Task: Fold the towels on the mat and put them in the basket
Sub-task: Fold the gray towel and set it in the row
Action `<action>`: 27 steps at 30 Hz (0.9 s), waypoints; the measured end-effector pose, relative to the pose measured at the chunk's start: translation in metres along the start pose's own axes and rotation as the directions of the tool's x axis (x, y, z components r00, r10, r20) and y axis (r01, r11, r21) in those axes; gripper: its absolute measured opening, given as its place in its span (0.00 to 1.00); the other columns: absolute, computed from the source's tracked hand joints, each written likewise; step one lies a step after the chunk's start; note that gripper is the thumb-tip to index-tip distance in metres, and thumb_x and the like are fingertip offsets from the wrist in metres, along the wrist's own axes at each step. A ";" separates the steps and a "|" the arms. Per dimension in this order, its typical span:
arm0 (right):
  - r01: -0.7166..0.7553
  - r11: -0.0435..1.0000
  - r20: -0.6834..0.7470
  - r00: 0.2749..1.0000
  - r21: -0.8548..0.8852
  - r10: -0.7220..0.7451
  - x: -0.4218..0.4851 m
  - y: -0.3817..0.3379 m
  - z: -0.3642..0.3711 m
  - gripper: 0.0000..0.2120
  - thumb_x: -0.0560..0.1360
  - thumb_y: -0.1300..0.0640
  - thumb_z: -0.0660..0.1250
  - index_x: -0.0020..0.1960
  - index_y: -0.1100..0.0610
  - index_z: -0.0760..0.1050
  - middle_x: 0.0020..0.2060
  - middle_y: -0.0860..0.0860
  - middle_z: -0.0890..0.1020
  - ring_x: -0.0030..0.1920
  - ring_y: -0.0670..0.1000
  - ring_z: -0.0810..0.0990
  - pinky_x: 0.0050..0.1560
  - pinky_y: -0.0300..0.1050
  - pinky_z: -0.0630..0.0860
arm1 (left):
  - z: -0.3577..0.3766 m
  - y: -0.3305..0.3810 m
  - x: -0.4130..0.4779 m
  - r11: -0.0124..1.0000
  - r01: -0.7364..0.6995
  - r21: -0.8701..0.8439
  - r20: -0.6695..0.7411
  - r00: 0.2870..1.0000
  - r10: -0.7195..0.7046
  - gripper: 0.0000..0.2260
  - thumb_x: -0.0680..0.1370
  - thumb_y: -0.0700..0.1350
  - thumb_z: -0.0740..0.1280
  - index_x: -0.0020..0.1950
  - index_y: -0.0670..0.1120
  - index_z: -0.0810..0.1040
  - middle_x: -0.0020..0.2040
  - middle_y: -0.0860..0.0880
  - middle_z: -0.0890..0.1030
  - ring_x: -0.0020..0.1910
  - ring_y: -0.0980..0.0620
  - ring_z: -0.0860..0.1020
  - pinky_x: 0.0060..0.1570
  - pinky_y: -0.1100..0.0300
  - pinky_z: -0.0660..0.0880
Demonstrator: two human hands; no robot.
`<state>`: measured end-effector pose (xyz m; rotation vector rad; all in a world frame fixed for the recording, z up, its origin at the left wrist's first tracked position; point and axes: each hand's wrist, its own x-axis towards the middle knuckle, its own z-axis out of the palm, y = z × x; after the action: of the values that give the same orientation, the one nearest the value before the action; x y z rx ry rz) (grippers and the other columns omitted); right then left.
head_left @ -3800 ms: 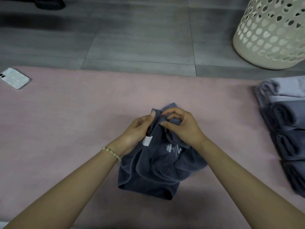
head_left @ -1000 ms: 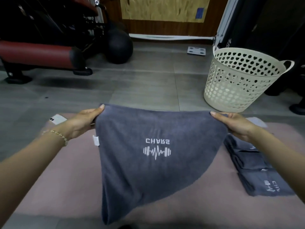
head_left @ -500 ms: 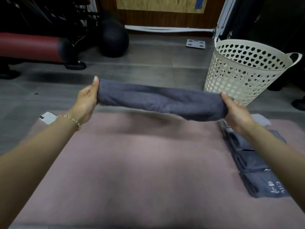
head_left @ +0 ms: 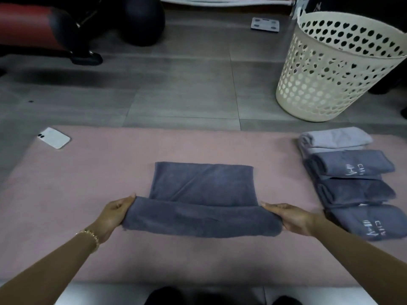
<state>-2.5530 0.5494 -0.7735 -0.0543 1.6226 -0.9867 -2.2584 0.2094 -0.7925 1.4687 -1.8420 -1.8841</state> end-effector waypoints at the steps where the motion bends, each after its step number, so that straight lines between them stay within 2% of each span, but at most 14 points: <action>1: 0.011 1.000 -0.016 1.000 -0.009 -0.011 0.007 -0.002 -0.001 0.32 0.60 0.40 0.71 0.56 0.59 0.80 0.53 0.53 0.84 0.52 0.50 0.83 0.47 0.40 0.78 | 0.001 -0.002 0.009 1.000 0.014 0.015 -0.005 1.000 -0.014 0.15 0.79 0.50 0.62 0.46 0.42 0.83 0.40 0.47 0.85 0.42 0.48 0.81 0.39 0.63 0.79; 3: 0.041 0.998 -0.080 0.996 -0.056 -0.045 0.025 -0.008 -0.003 0.32 0.59 0.37 0.71 0.55 0.58 0.81 0.51 0.51 0.85 0.52 0.50 0.83 0.45 0.37 0.78 | 0.004 -0.003 0.032 0.999 0.025 0.042 0.009 1.000 -0.025 0.14 0.79 0.49 0.63 0.46 0.41 0.83 0.43 0.44 0.84 0.44 0.47 0.79 0.44 0.59 0.78; 5: 0.053 0.993 -0.134 0.989 -0.102 -0.066 0.046 -0.014 -0.005 0.23 0.68 0.41 0.68 0.53 0.58 0.82 0.50 0.51 0.85 0.48 0.49 0.83 0.41 0.36 0.76 | 0.009 -0.002 0.058 0.997 0.018 0.079 0.037 0.999 -0.021 0.14 0.79 0.47 0.64 0.48 0.37 0.82 0.44 0.43 0.82 0.45 0.48 0.77 0.47 0.57 0.76; 7: 0.049 0.988 -0.185 0.980 -0.143 -0.075 0.072 -0.017 -0.010 0.18 0.74 0.43 0.66 0.51 0.57 0.83 0.48 0.51 0.85 0.46 0.50 0.83 0.39 0.38 0.76 | 0.020 -0.001 0.085 0.988 0.004 0.153 0.054 0.998 -0.012 0.12 0.79 0.45 0.65 0.46 0.37 0.82 0.41 0.44 0.80 0.41 0.50 0.76 0.42 0.62 0.76; 10: 0.020 0.982 -0.221 0.973 -0.186 -0.061 0.111 -0.010 -0.017 0.17 0.73 0.44 0.68 0.51 0.57 0.83 0.47 0.51 0.85 0.49 0.52 0.83 0.42 0.40 0.78 | 0.033 -0.010 0.120 0.978 -0.011 0.209 0.015 1.000 0.008 0.07 0.79 0.39 0.64 0.44 0.39 0.80 0.38 0.47 0.78 0.34 0.57 0.75 0.30 0.73 0.73; 14: 0.088 0.988 -0.324 0.938 -0.130 -0.126 0.145 0.004 -0.023 0.12 0.74 0.49 0.69 0.47 0.58 0.83 0.43 0.49 0.84 0.45 0.50 0.82 0.37 0.34 0.75 | 0.036 -0.030 0.151 0.973 -0.036 0.226 -0.060 0.997 0.051 0.06 0.78 0.38 0.65 0.51 0.37 0.80 0.43 0.46 0.80 0.36 0.59 0.76 0.32 0.77 0.72; 16: 0.135 0.970 -0.419 0.883 -0.203 -0.210 0.162 0.009 -0.026 0.09 0.74 0.54 0.70 0.41 0.60 0.80 0.40 0.50 0.81 0.42 0.50 0.78 0.38 0.35 0.73 | 0.039 -0.035 0.162 0.967 -0.036 0.254 -0.083 0.995 0.059 0.08 0.78 0.38 0.65 0.53 0.36 0.79 0.43 0.44 0.79 0.36 0.56 0.75 0.31 0.76 0.72; 18: 0.137 0.956 -0.538 0.801 -0.260 -0.262 0.181 0.012 -0.030 0.07 0.74 0.56 0.70 0.43 0.60 0.78 0.42 0.53 0.80 0.44 0.52 0.76 0.47 0.41 0.74 | 0.043 -0.039 0.177 0.962 -0.037 0.269 -0.114 0.991 0.070 0.10 0.78 0.40 0.65 0.56 0.36 0.76 0.46 0.42 0.78 0.36 0.52 0.73 0.30 0.72 0.73; 19: 0.123 0.959 -0.577 0.776 -0.256 -0.254 0.189 0.011 -0.031 0.08 0.74 0.56 0.70 0.46 0.60 0.78 0.45 0.54 0.80 0.46 0.53 0.76 0.52 0.44 0.74 | 0.046 -0.039 0.183 0.961 -0.029 0.274 -0.121 0.991 0.064 0.11 0.79 0.42 0.64 0.58 0.37 0.75 0.47 0.42 0.77 0.37 0.50 0.73 0.34 0.68 0.74; 21: 0.092 0.971 -0.615 0.759 -0.220 -0.212 0.201 0.009 -0.030 0.10 0.73 0.54 0.71 0.49 0.61 0.79 0.46 0.53 0.80 0.48 0.53 0.76 0.55 0.44 0.73 | 0.050 -0.042 0.194 0.952 -0.002 0.305 -0.137 0.990 0.046 0.12 0.78 0.45 0.65 0.58 0.39 0.75 0.49 0.42 0.78 0.42 0.47 0.74 0.44 0.59 0.74; 23: 0.090 0.974 -0.641 0.740 -0.206 -0.204 0.210 0.010 -0.030 0.11 0.72 0.53 0.72 0.48 0.61 0.80 0.44 0.52 0.80 0.47 0.53 0.77 0.54 0.44 0.74 | 0.055 -0.043 0.202 0.944 -0.022 0.329 -0.149 0.986 0.075 0.10 0.78 0.44 0.66 0.55 0.39 0.77 0.47 0.43 0.78 0.44 0.47 0.74 0.46 0.58 0.72; 25: 0.093 0.967 -0.670 0.705 -0.239 -0.234 0.216 0.012 -0.028 0.11 0.72 0.53 0.72 0.46 0.61 0.80 0.42 0.52 0.81 0.45 0.52 0.78 0.52 0.43 0.74 | 0.062 -0.040 0.208 0.935 -0.050 0.351 -0.162 0.980 0.114 0.07 0.77 0.44 0.67 0.47 0.39 0.78 0.42 0.43 0.78 0.42 0.47 0.74 0.41 0.62 0.70; 27: 0.083 0.960 -0.682 0.687 -0.269 -0.251 0.220 0.012 -0.026 0.10 0.73 0.52 0.71 0.44 0.59 0.80 0.40 0.52 0.80 0.44 0.52 0.78 0.49 0.41 0.72 | 0.069 -0.038 0.215 0.917 -0.048 0.395 -0.187 0.974 0.131 0.12 0.77 0.45 0.67 0.36 0.42 0.76 0.34 0.44 0.75 0.36 0.47 0.71 0.35 0.62 0.67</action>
<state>-2.6400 0.4571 -0.9552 0.0401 2.4904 -1.0264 -2.3973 0.1231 -0.9523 1.5857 -2.2205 -1.3106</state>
